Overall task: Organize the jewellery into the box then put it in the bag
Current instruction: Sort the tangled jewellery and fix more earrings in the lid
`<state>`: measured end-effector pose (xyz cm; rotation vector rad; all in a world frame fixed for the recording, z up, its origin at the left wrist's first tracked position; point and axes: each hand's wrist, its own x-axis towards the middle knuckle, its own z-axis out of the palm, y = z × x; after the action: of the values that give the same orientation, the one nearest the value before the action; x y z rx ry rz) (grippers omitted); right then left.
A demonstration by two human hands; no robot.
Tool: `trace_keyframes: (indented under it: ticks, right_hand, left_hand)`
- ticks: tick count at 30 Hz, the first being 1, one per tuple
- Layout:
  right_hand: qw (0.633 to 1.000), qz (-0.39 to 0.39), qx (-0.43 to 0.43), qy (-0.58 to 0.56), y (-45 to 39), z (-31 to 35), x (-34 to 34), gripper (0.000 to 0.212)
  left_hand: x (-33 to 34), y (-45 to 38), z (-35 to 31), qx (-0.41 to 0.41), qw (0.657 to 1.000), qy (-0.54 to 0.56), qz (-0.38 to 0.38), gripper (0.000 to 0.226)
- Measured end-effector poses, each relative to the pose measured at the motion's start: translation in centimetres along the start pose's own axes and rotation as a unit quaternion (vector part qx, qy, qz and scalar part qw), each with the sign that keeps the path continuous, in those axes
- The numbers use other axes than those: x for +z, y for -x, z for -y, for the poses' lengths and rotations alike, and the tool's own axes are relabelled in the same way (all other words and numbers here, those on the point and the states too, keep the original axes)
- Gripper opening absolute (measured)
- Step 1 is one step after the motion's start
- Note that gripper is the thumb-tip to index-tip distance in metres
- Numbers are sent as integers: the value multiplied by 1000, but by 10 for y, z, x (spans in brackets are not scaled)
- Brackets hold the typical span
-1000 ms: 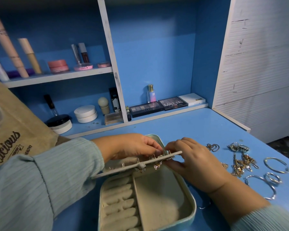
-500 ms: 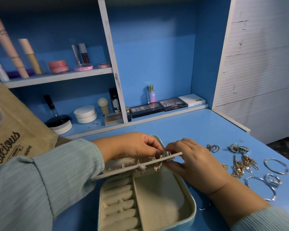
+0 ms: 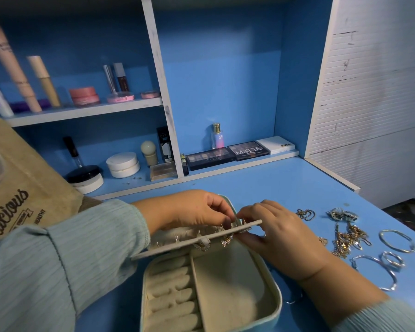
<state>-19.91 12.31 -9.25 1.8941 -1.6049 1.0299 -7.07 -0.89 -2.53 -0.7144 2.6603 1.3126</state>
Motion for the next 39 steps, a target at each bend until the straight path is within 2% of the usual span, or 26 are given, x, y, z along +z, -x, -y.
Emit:
trace_keyframes:
  ticks: [21, 35, 39]
  right_hand:
    - [1000, 12, 8, 4, -2, 3, -3, 30]
    - [999, 26, 39, 15, -5, 7, -5, 31]
    - [996, 55, 74, -1, -9, 9, -7, 32]
  left_hand:
    - [0, -2, 4, -7, 1000, -12, 2, 15]
    - [1, -4, 3, -25, 997, -66, 20, 19]
    - [-3, -5, -3, -31, 991, -126, 29, 23]
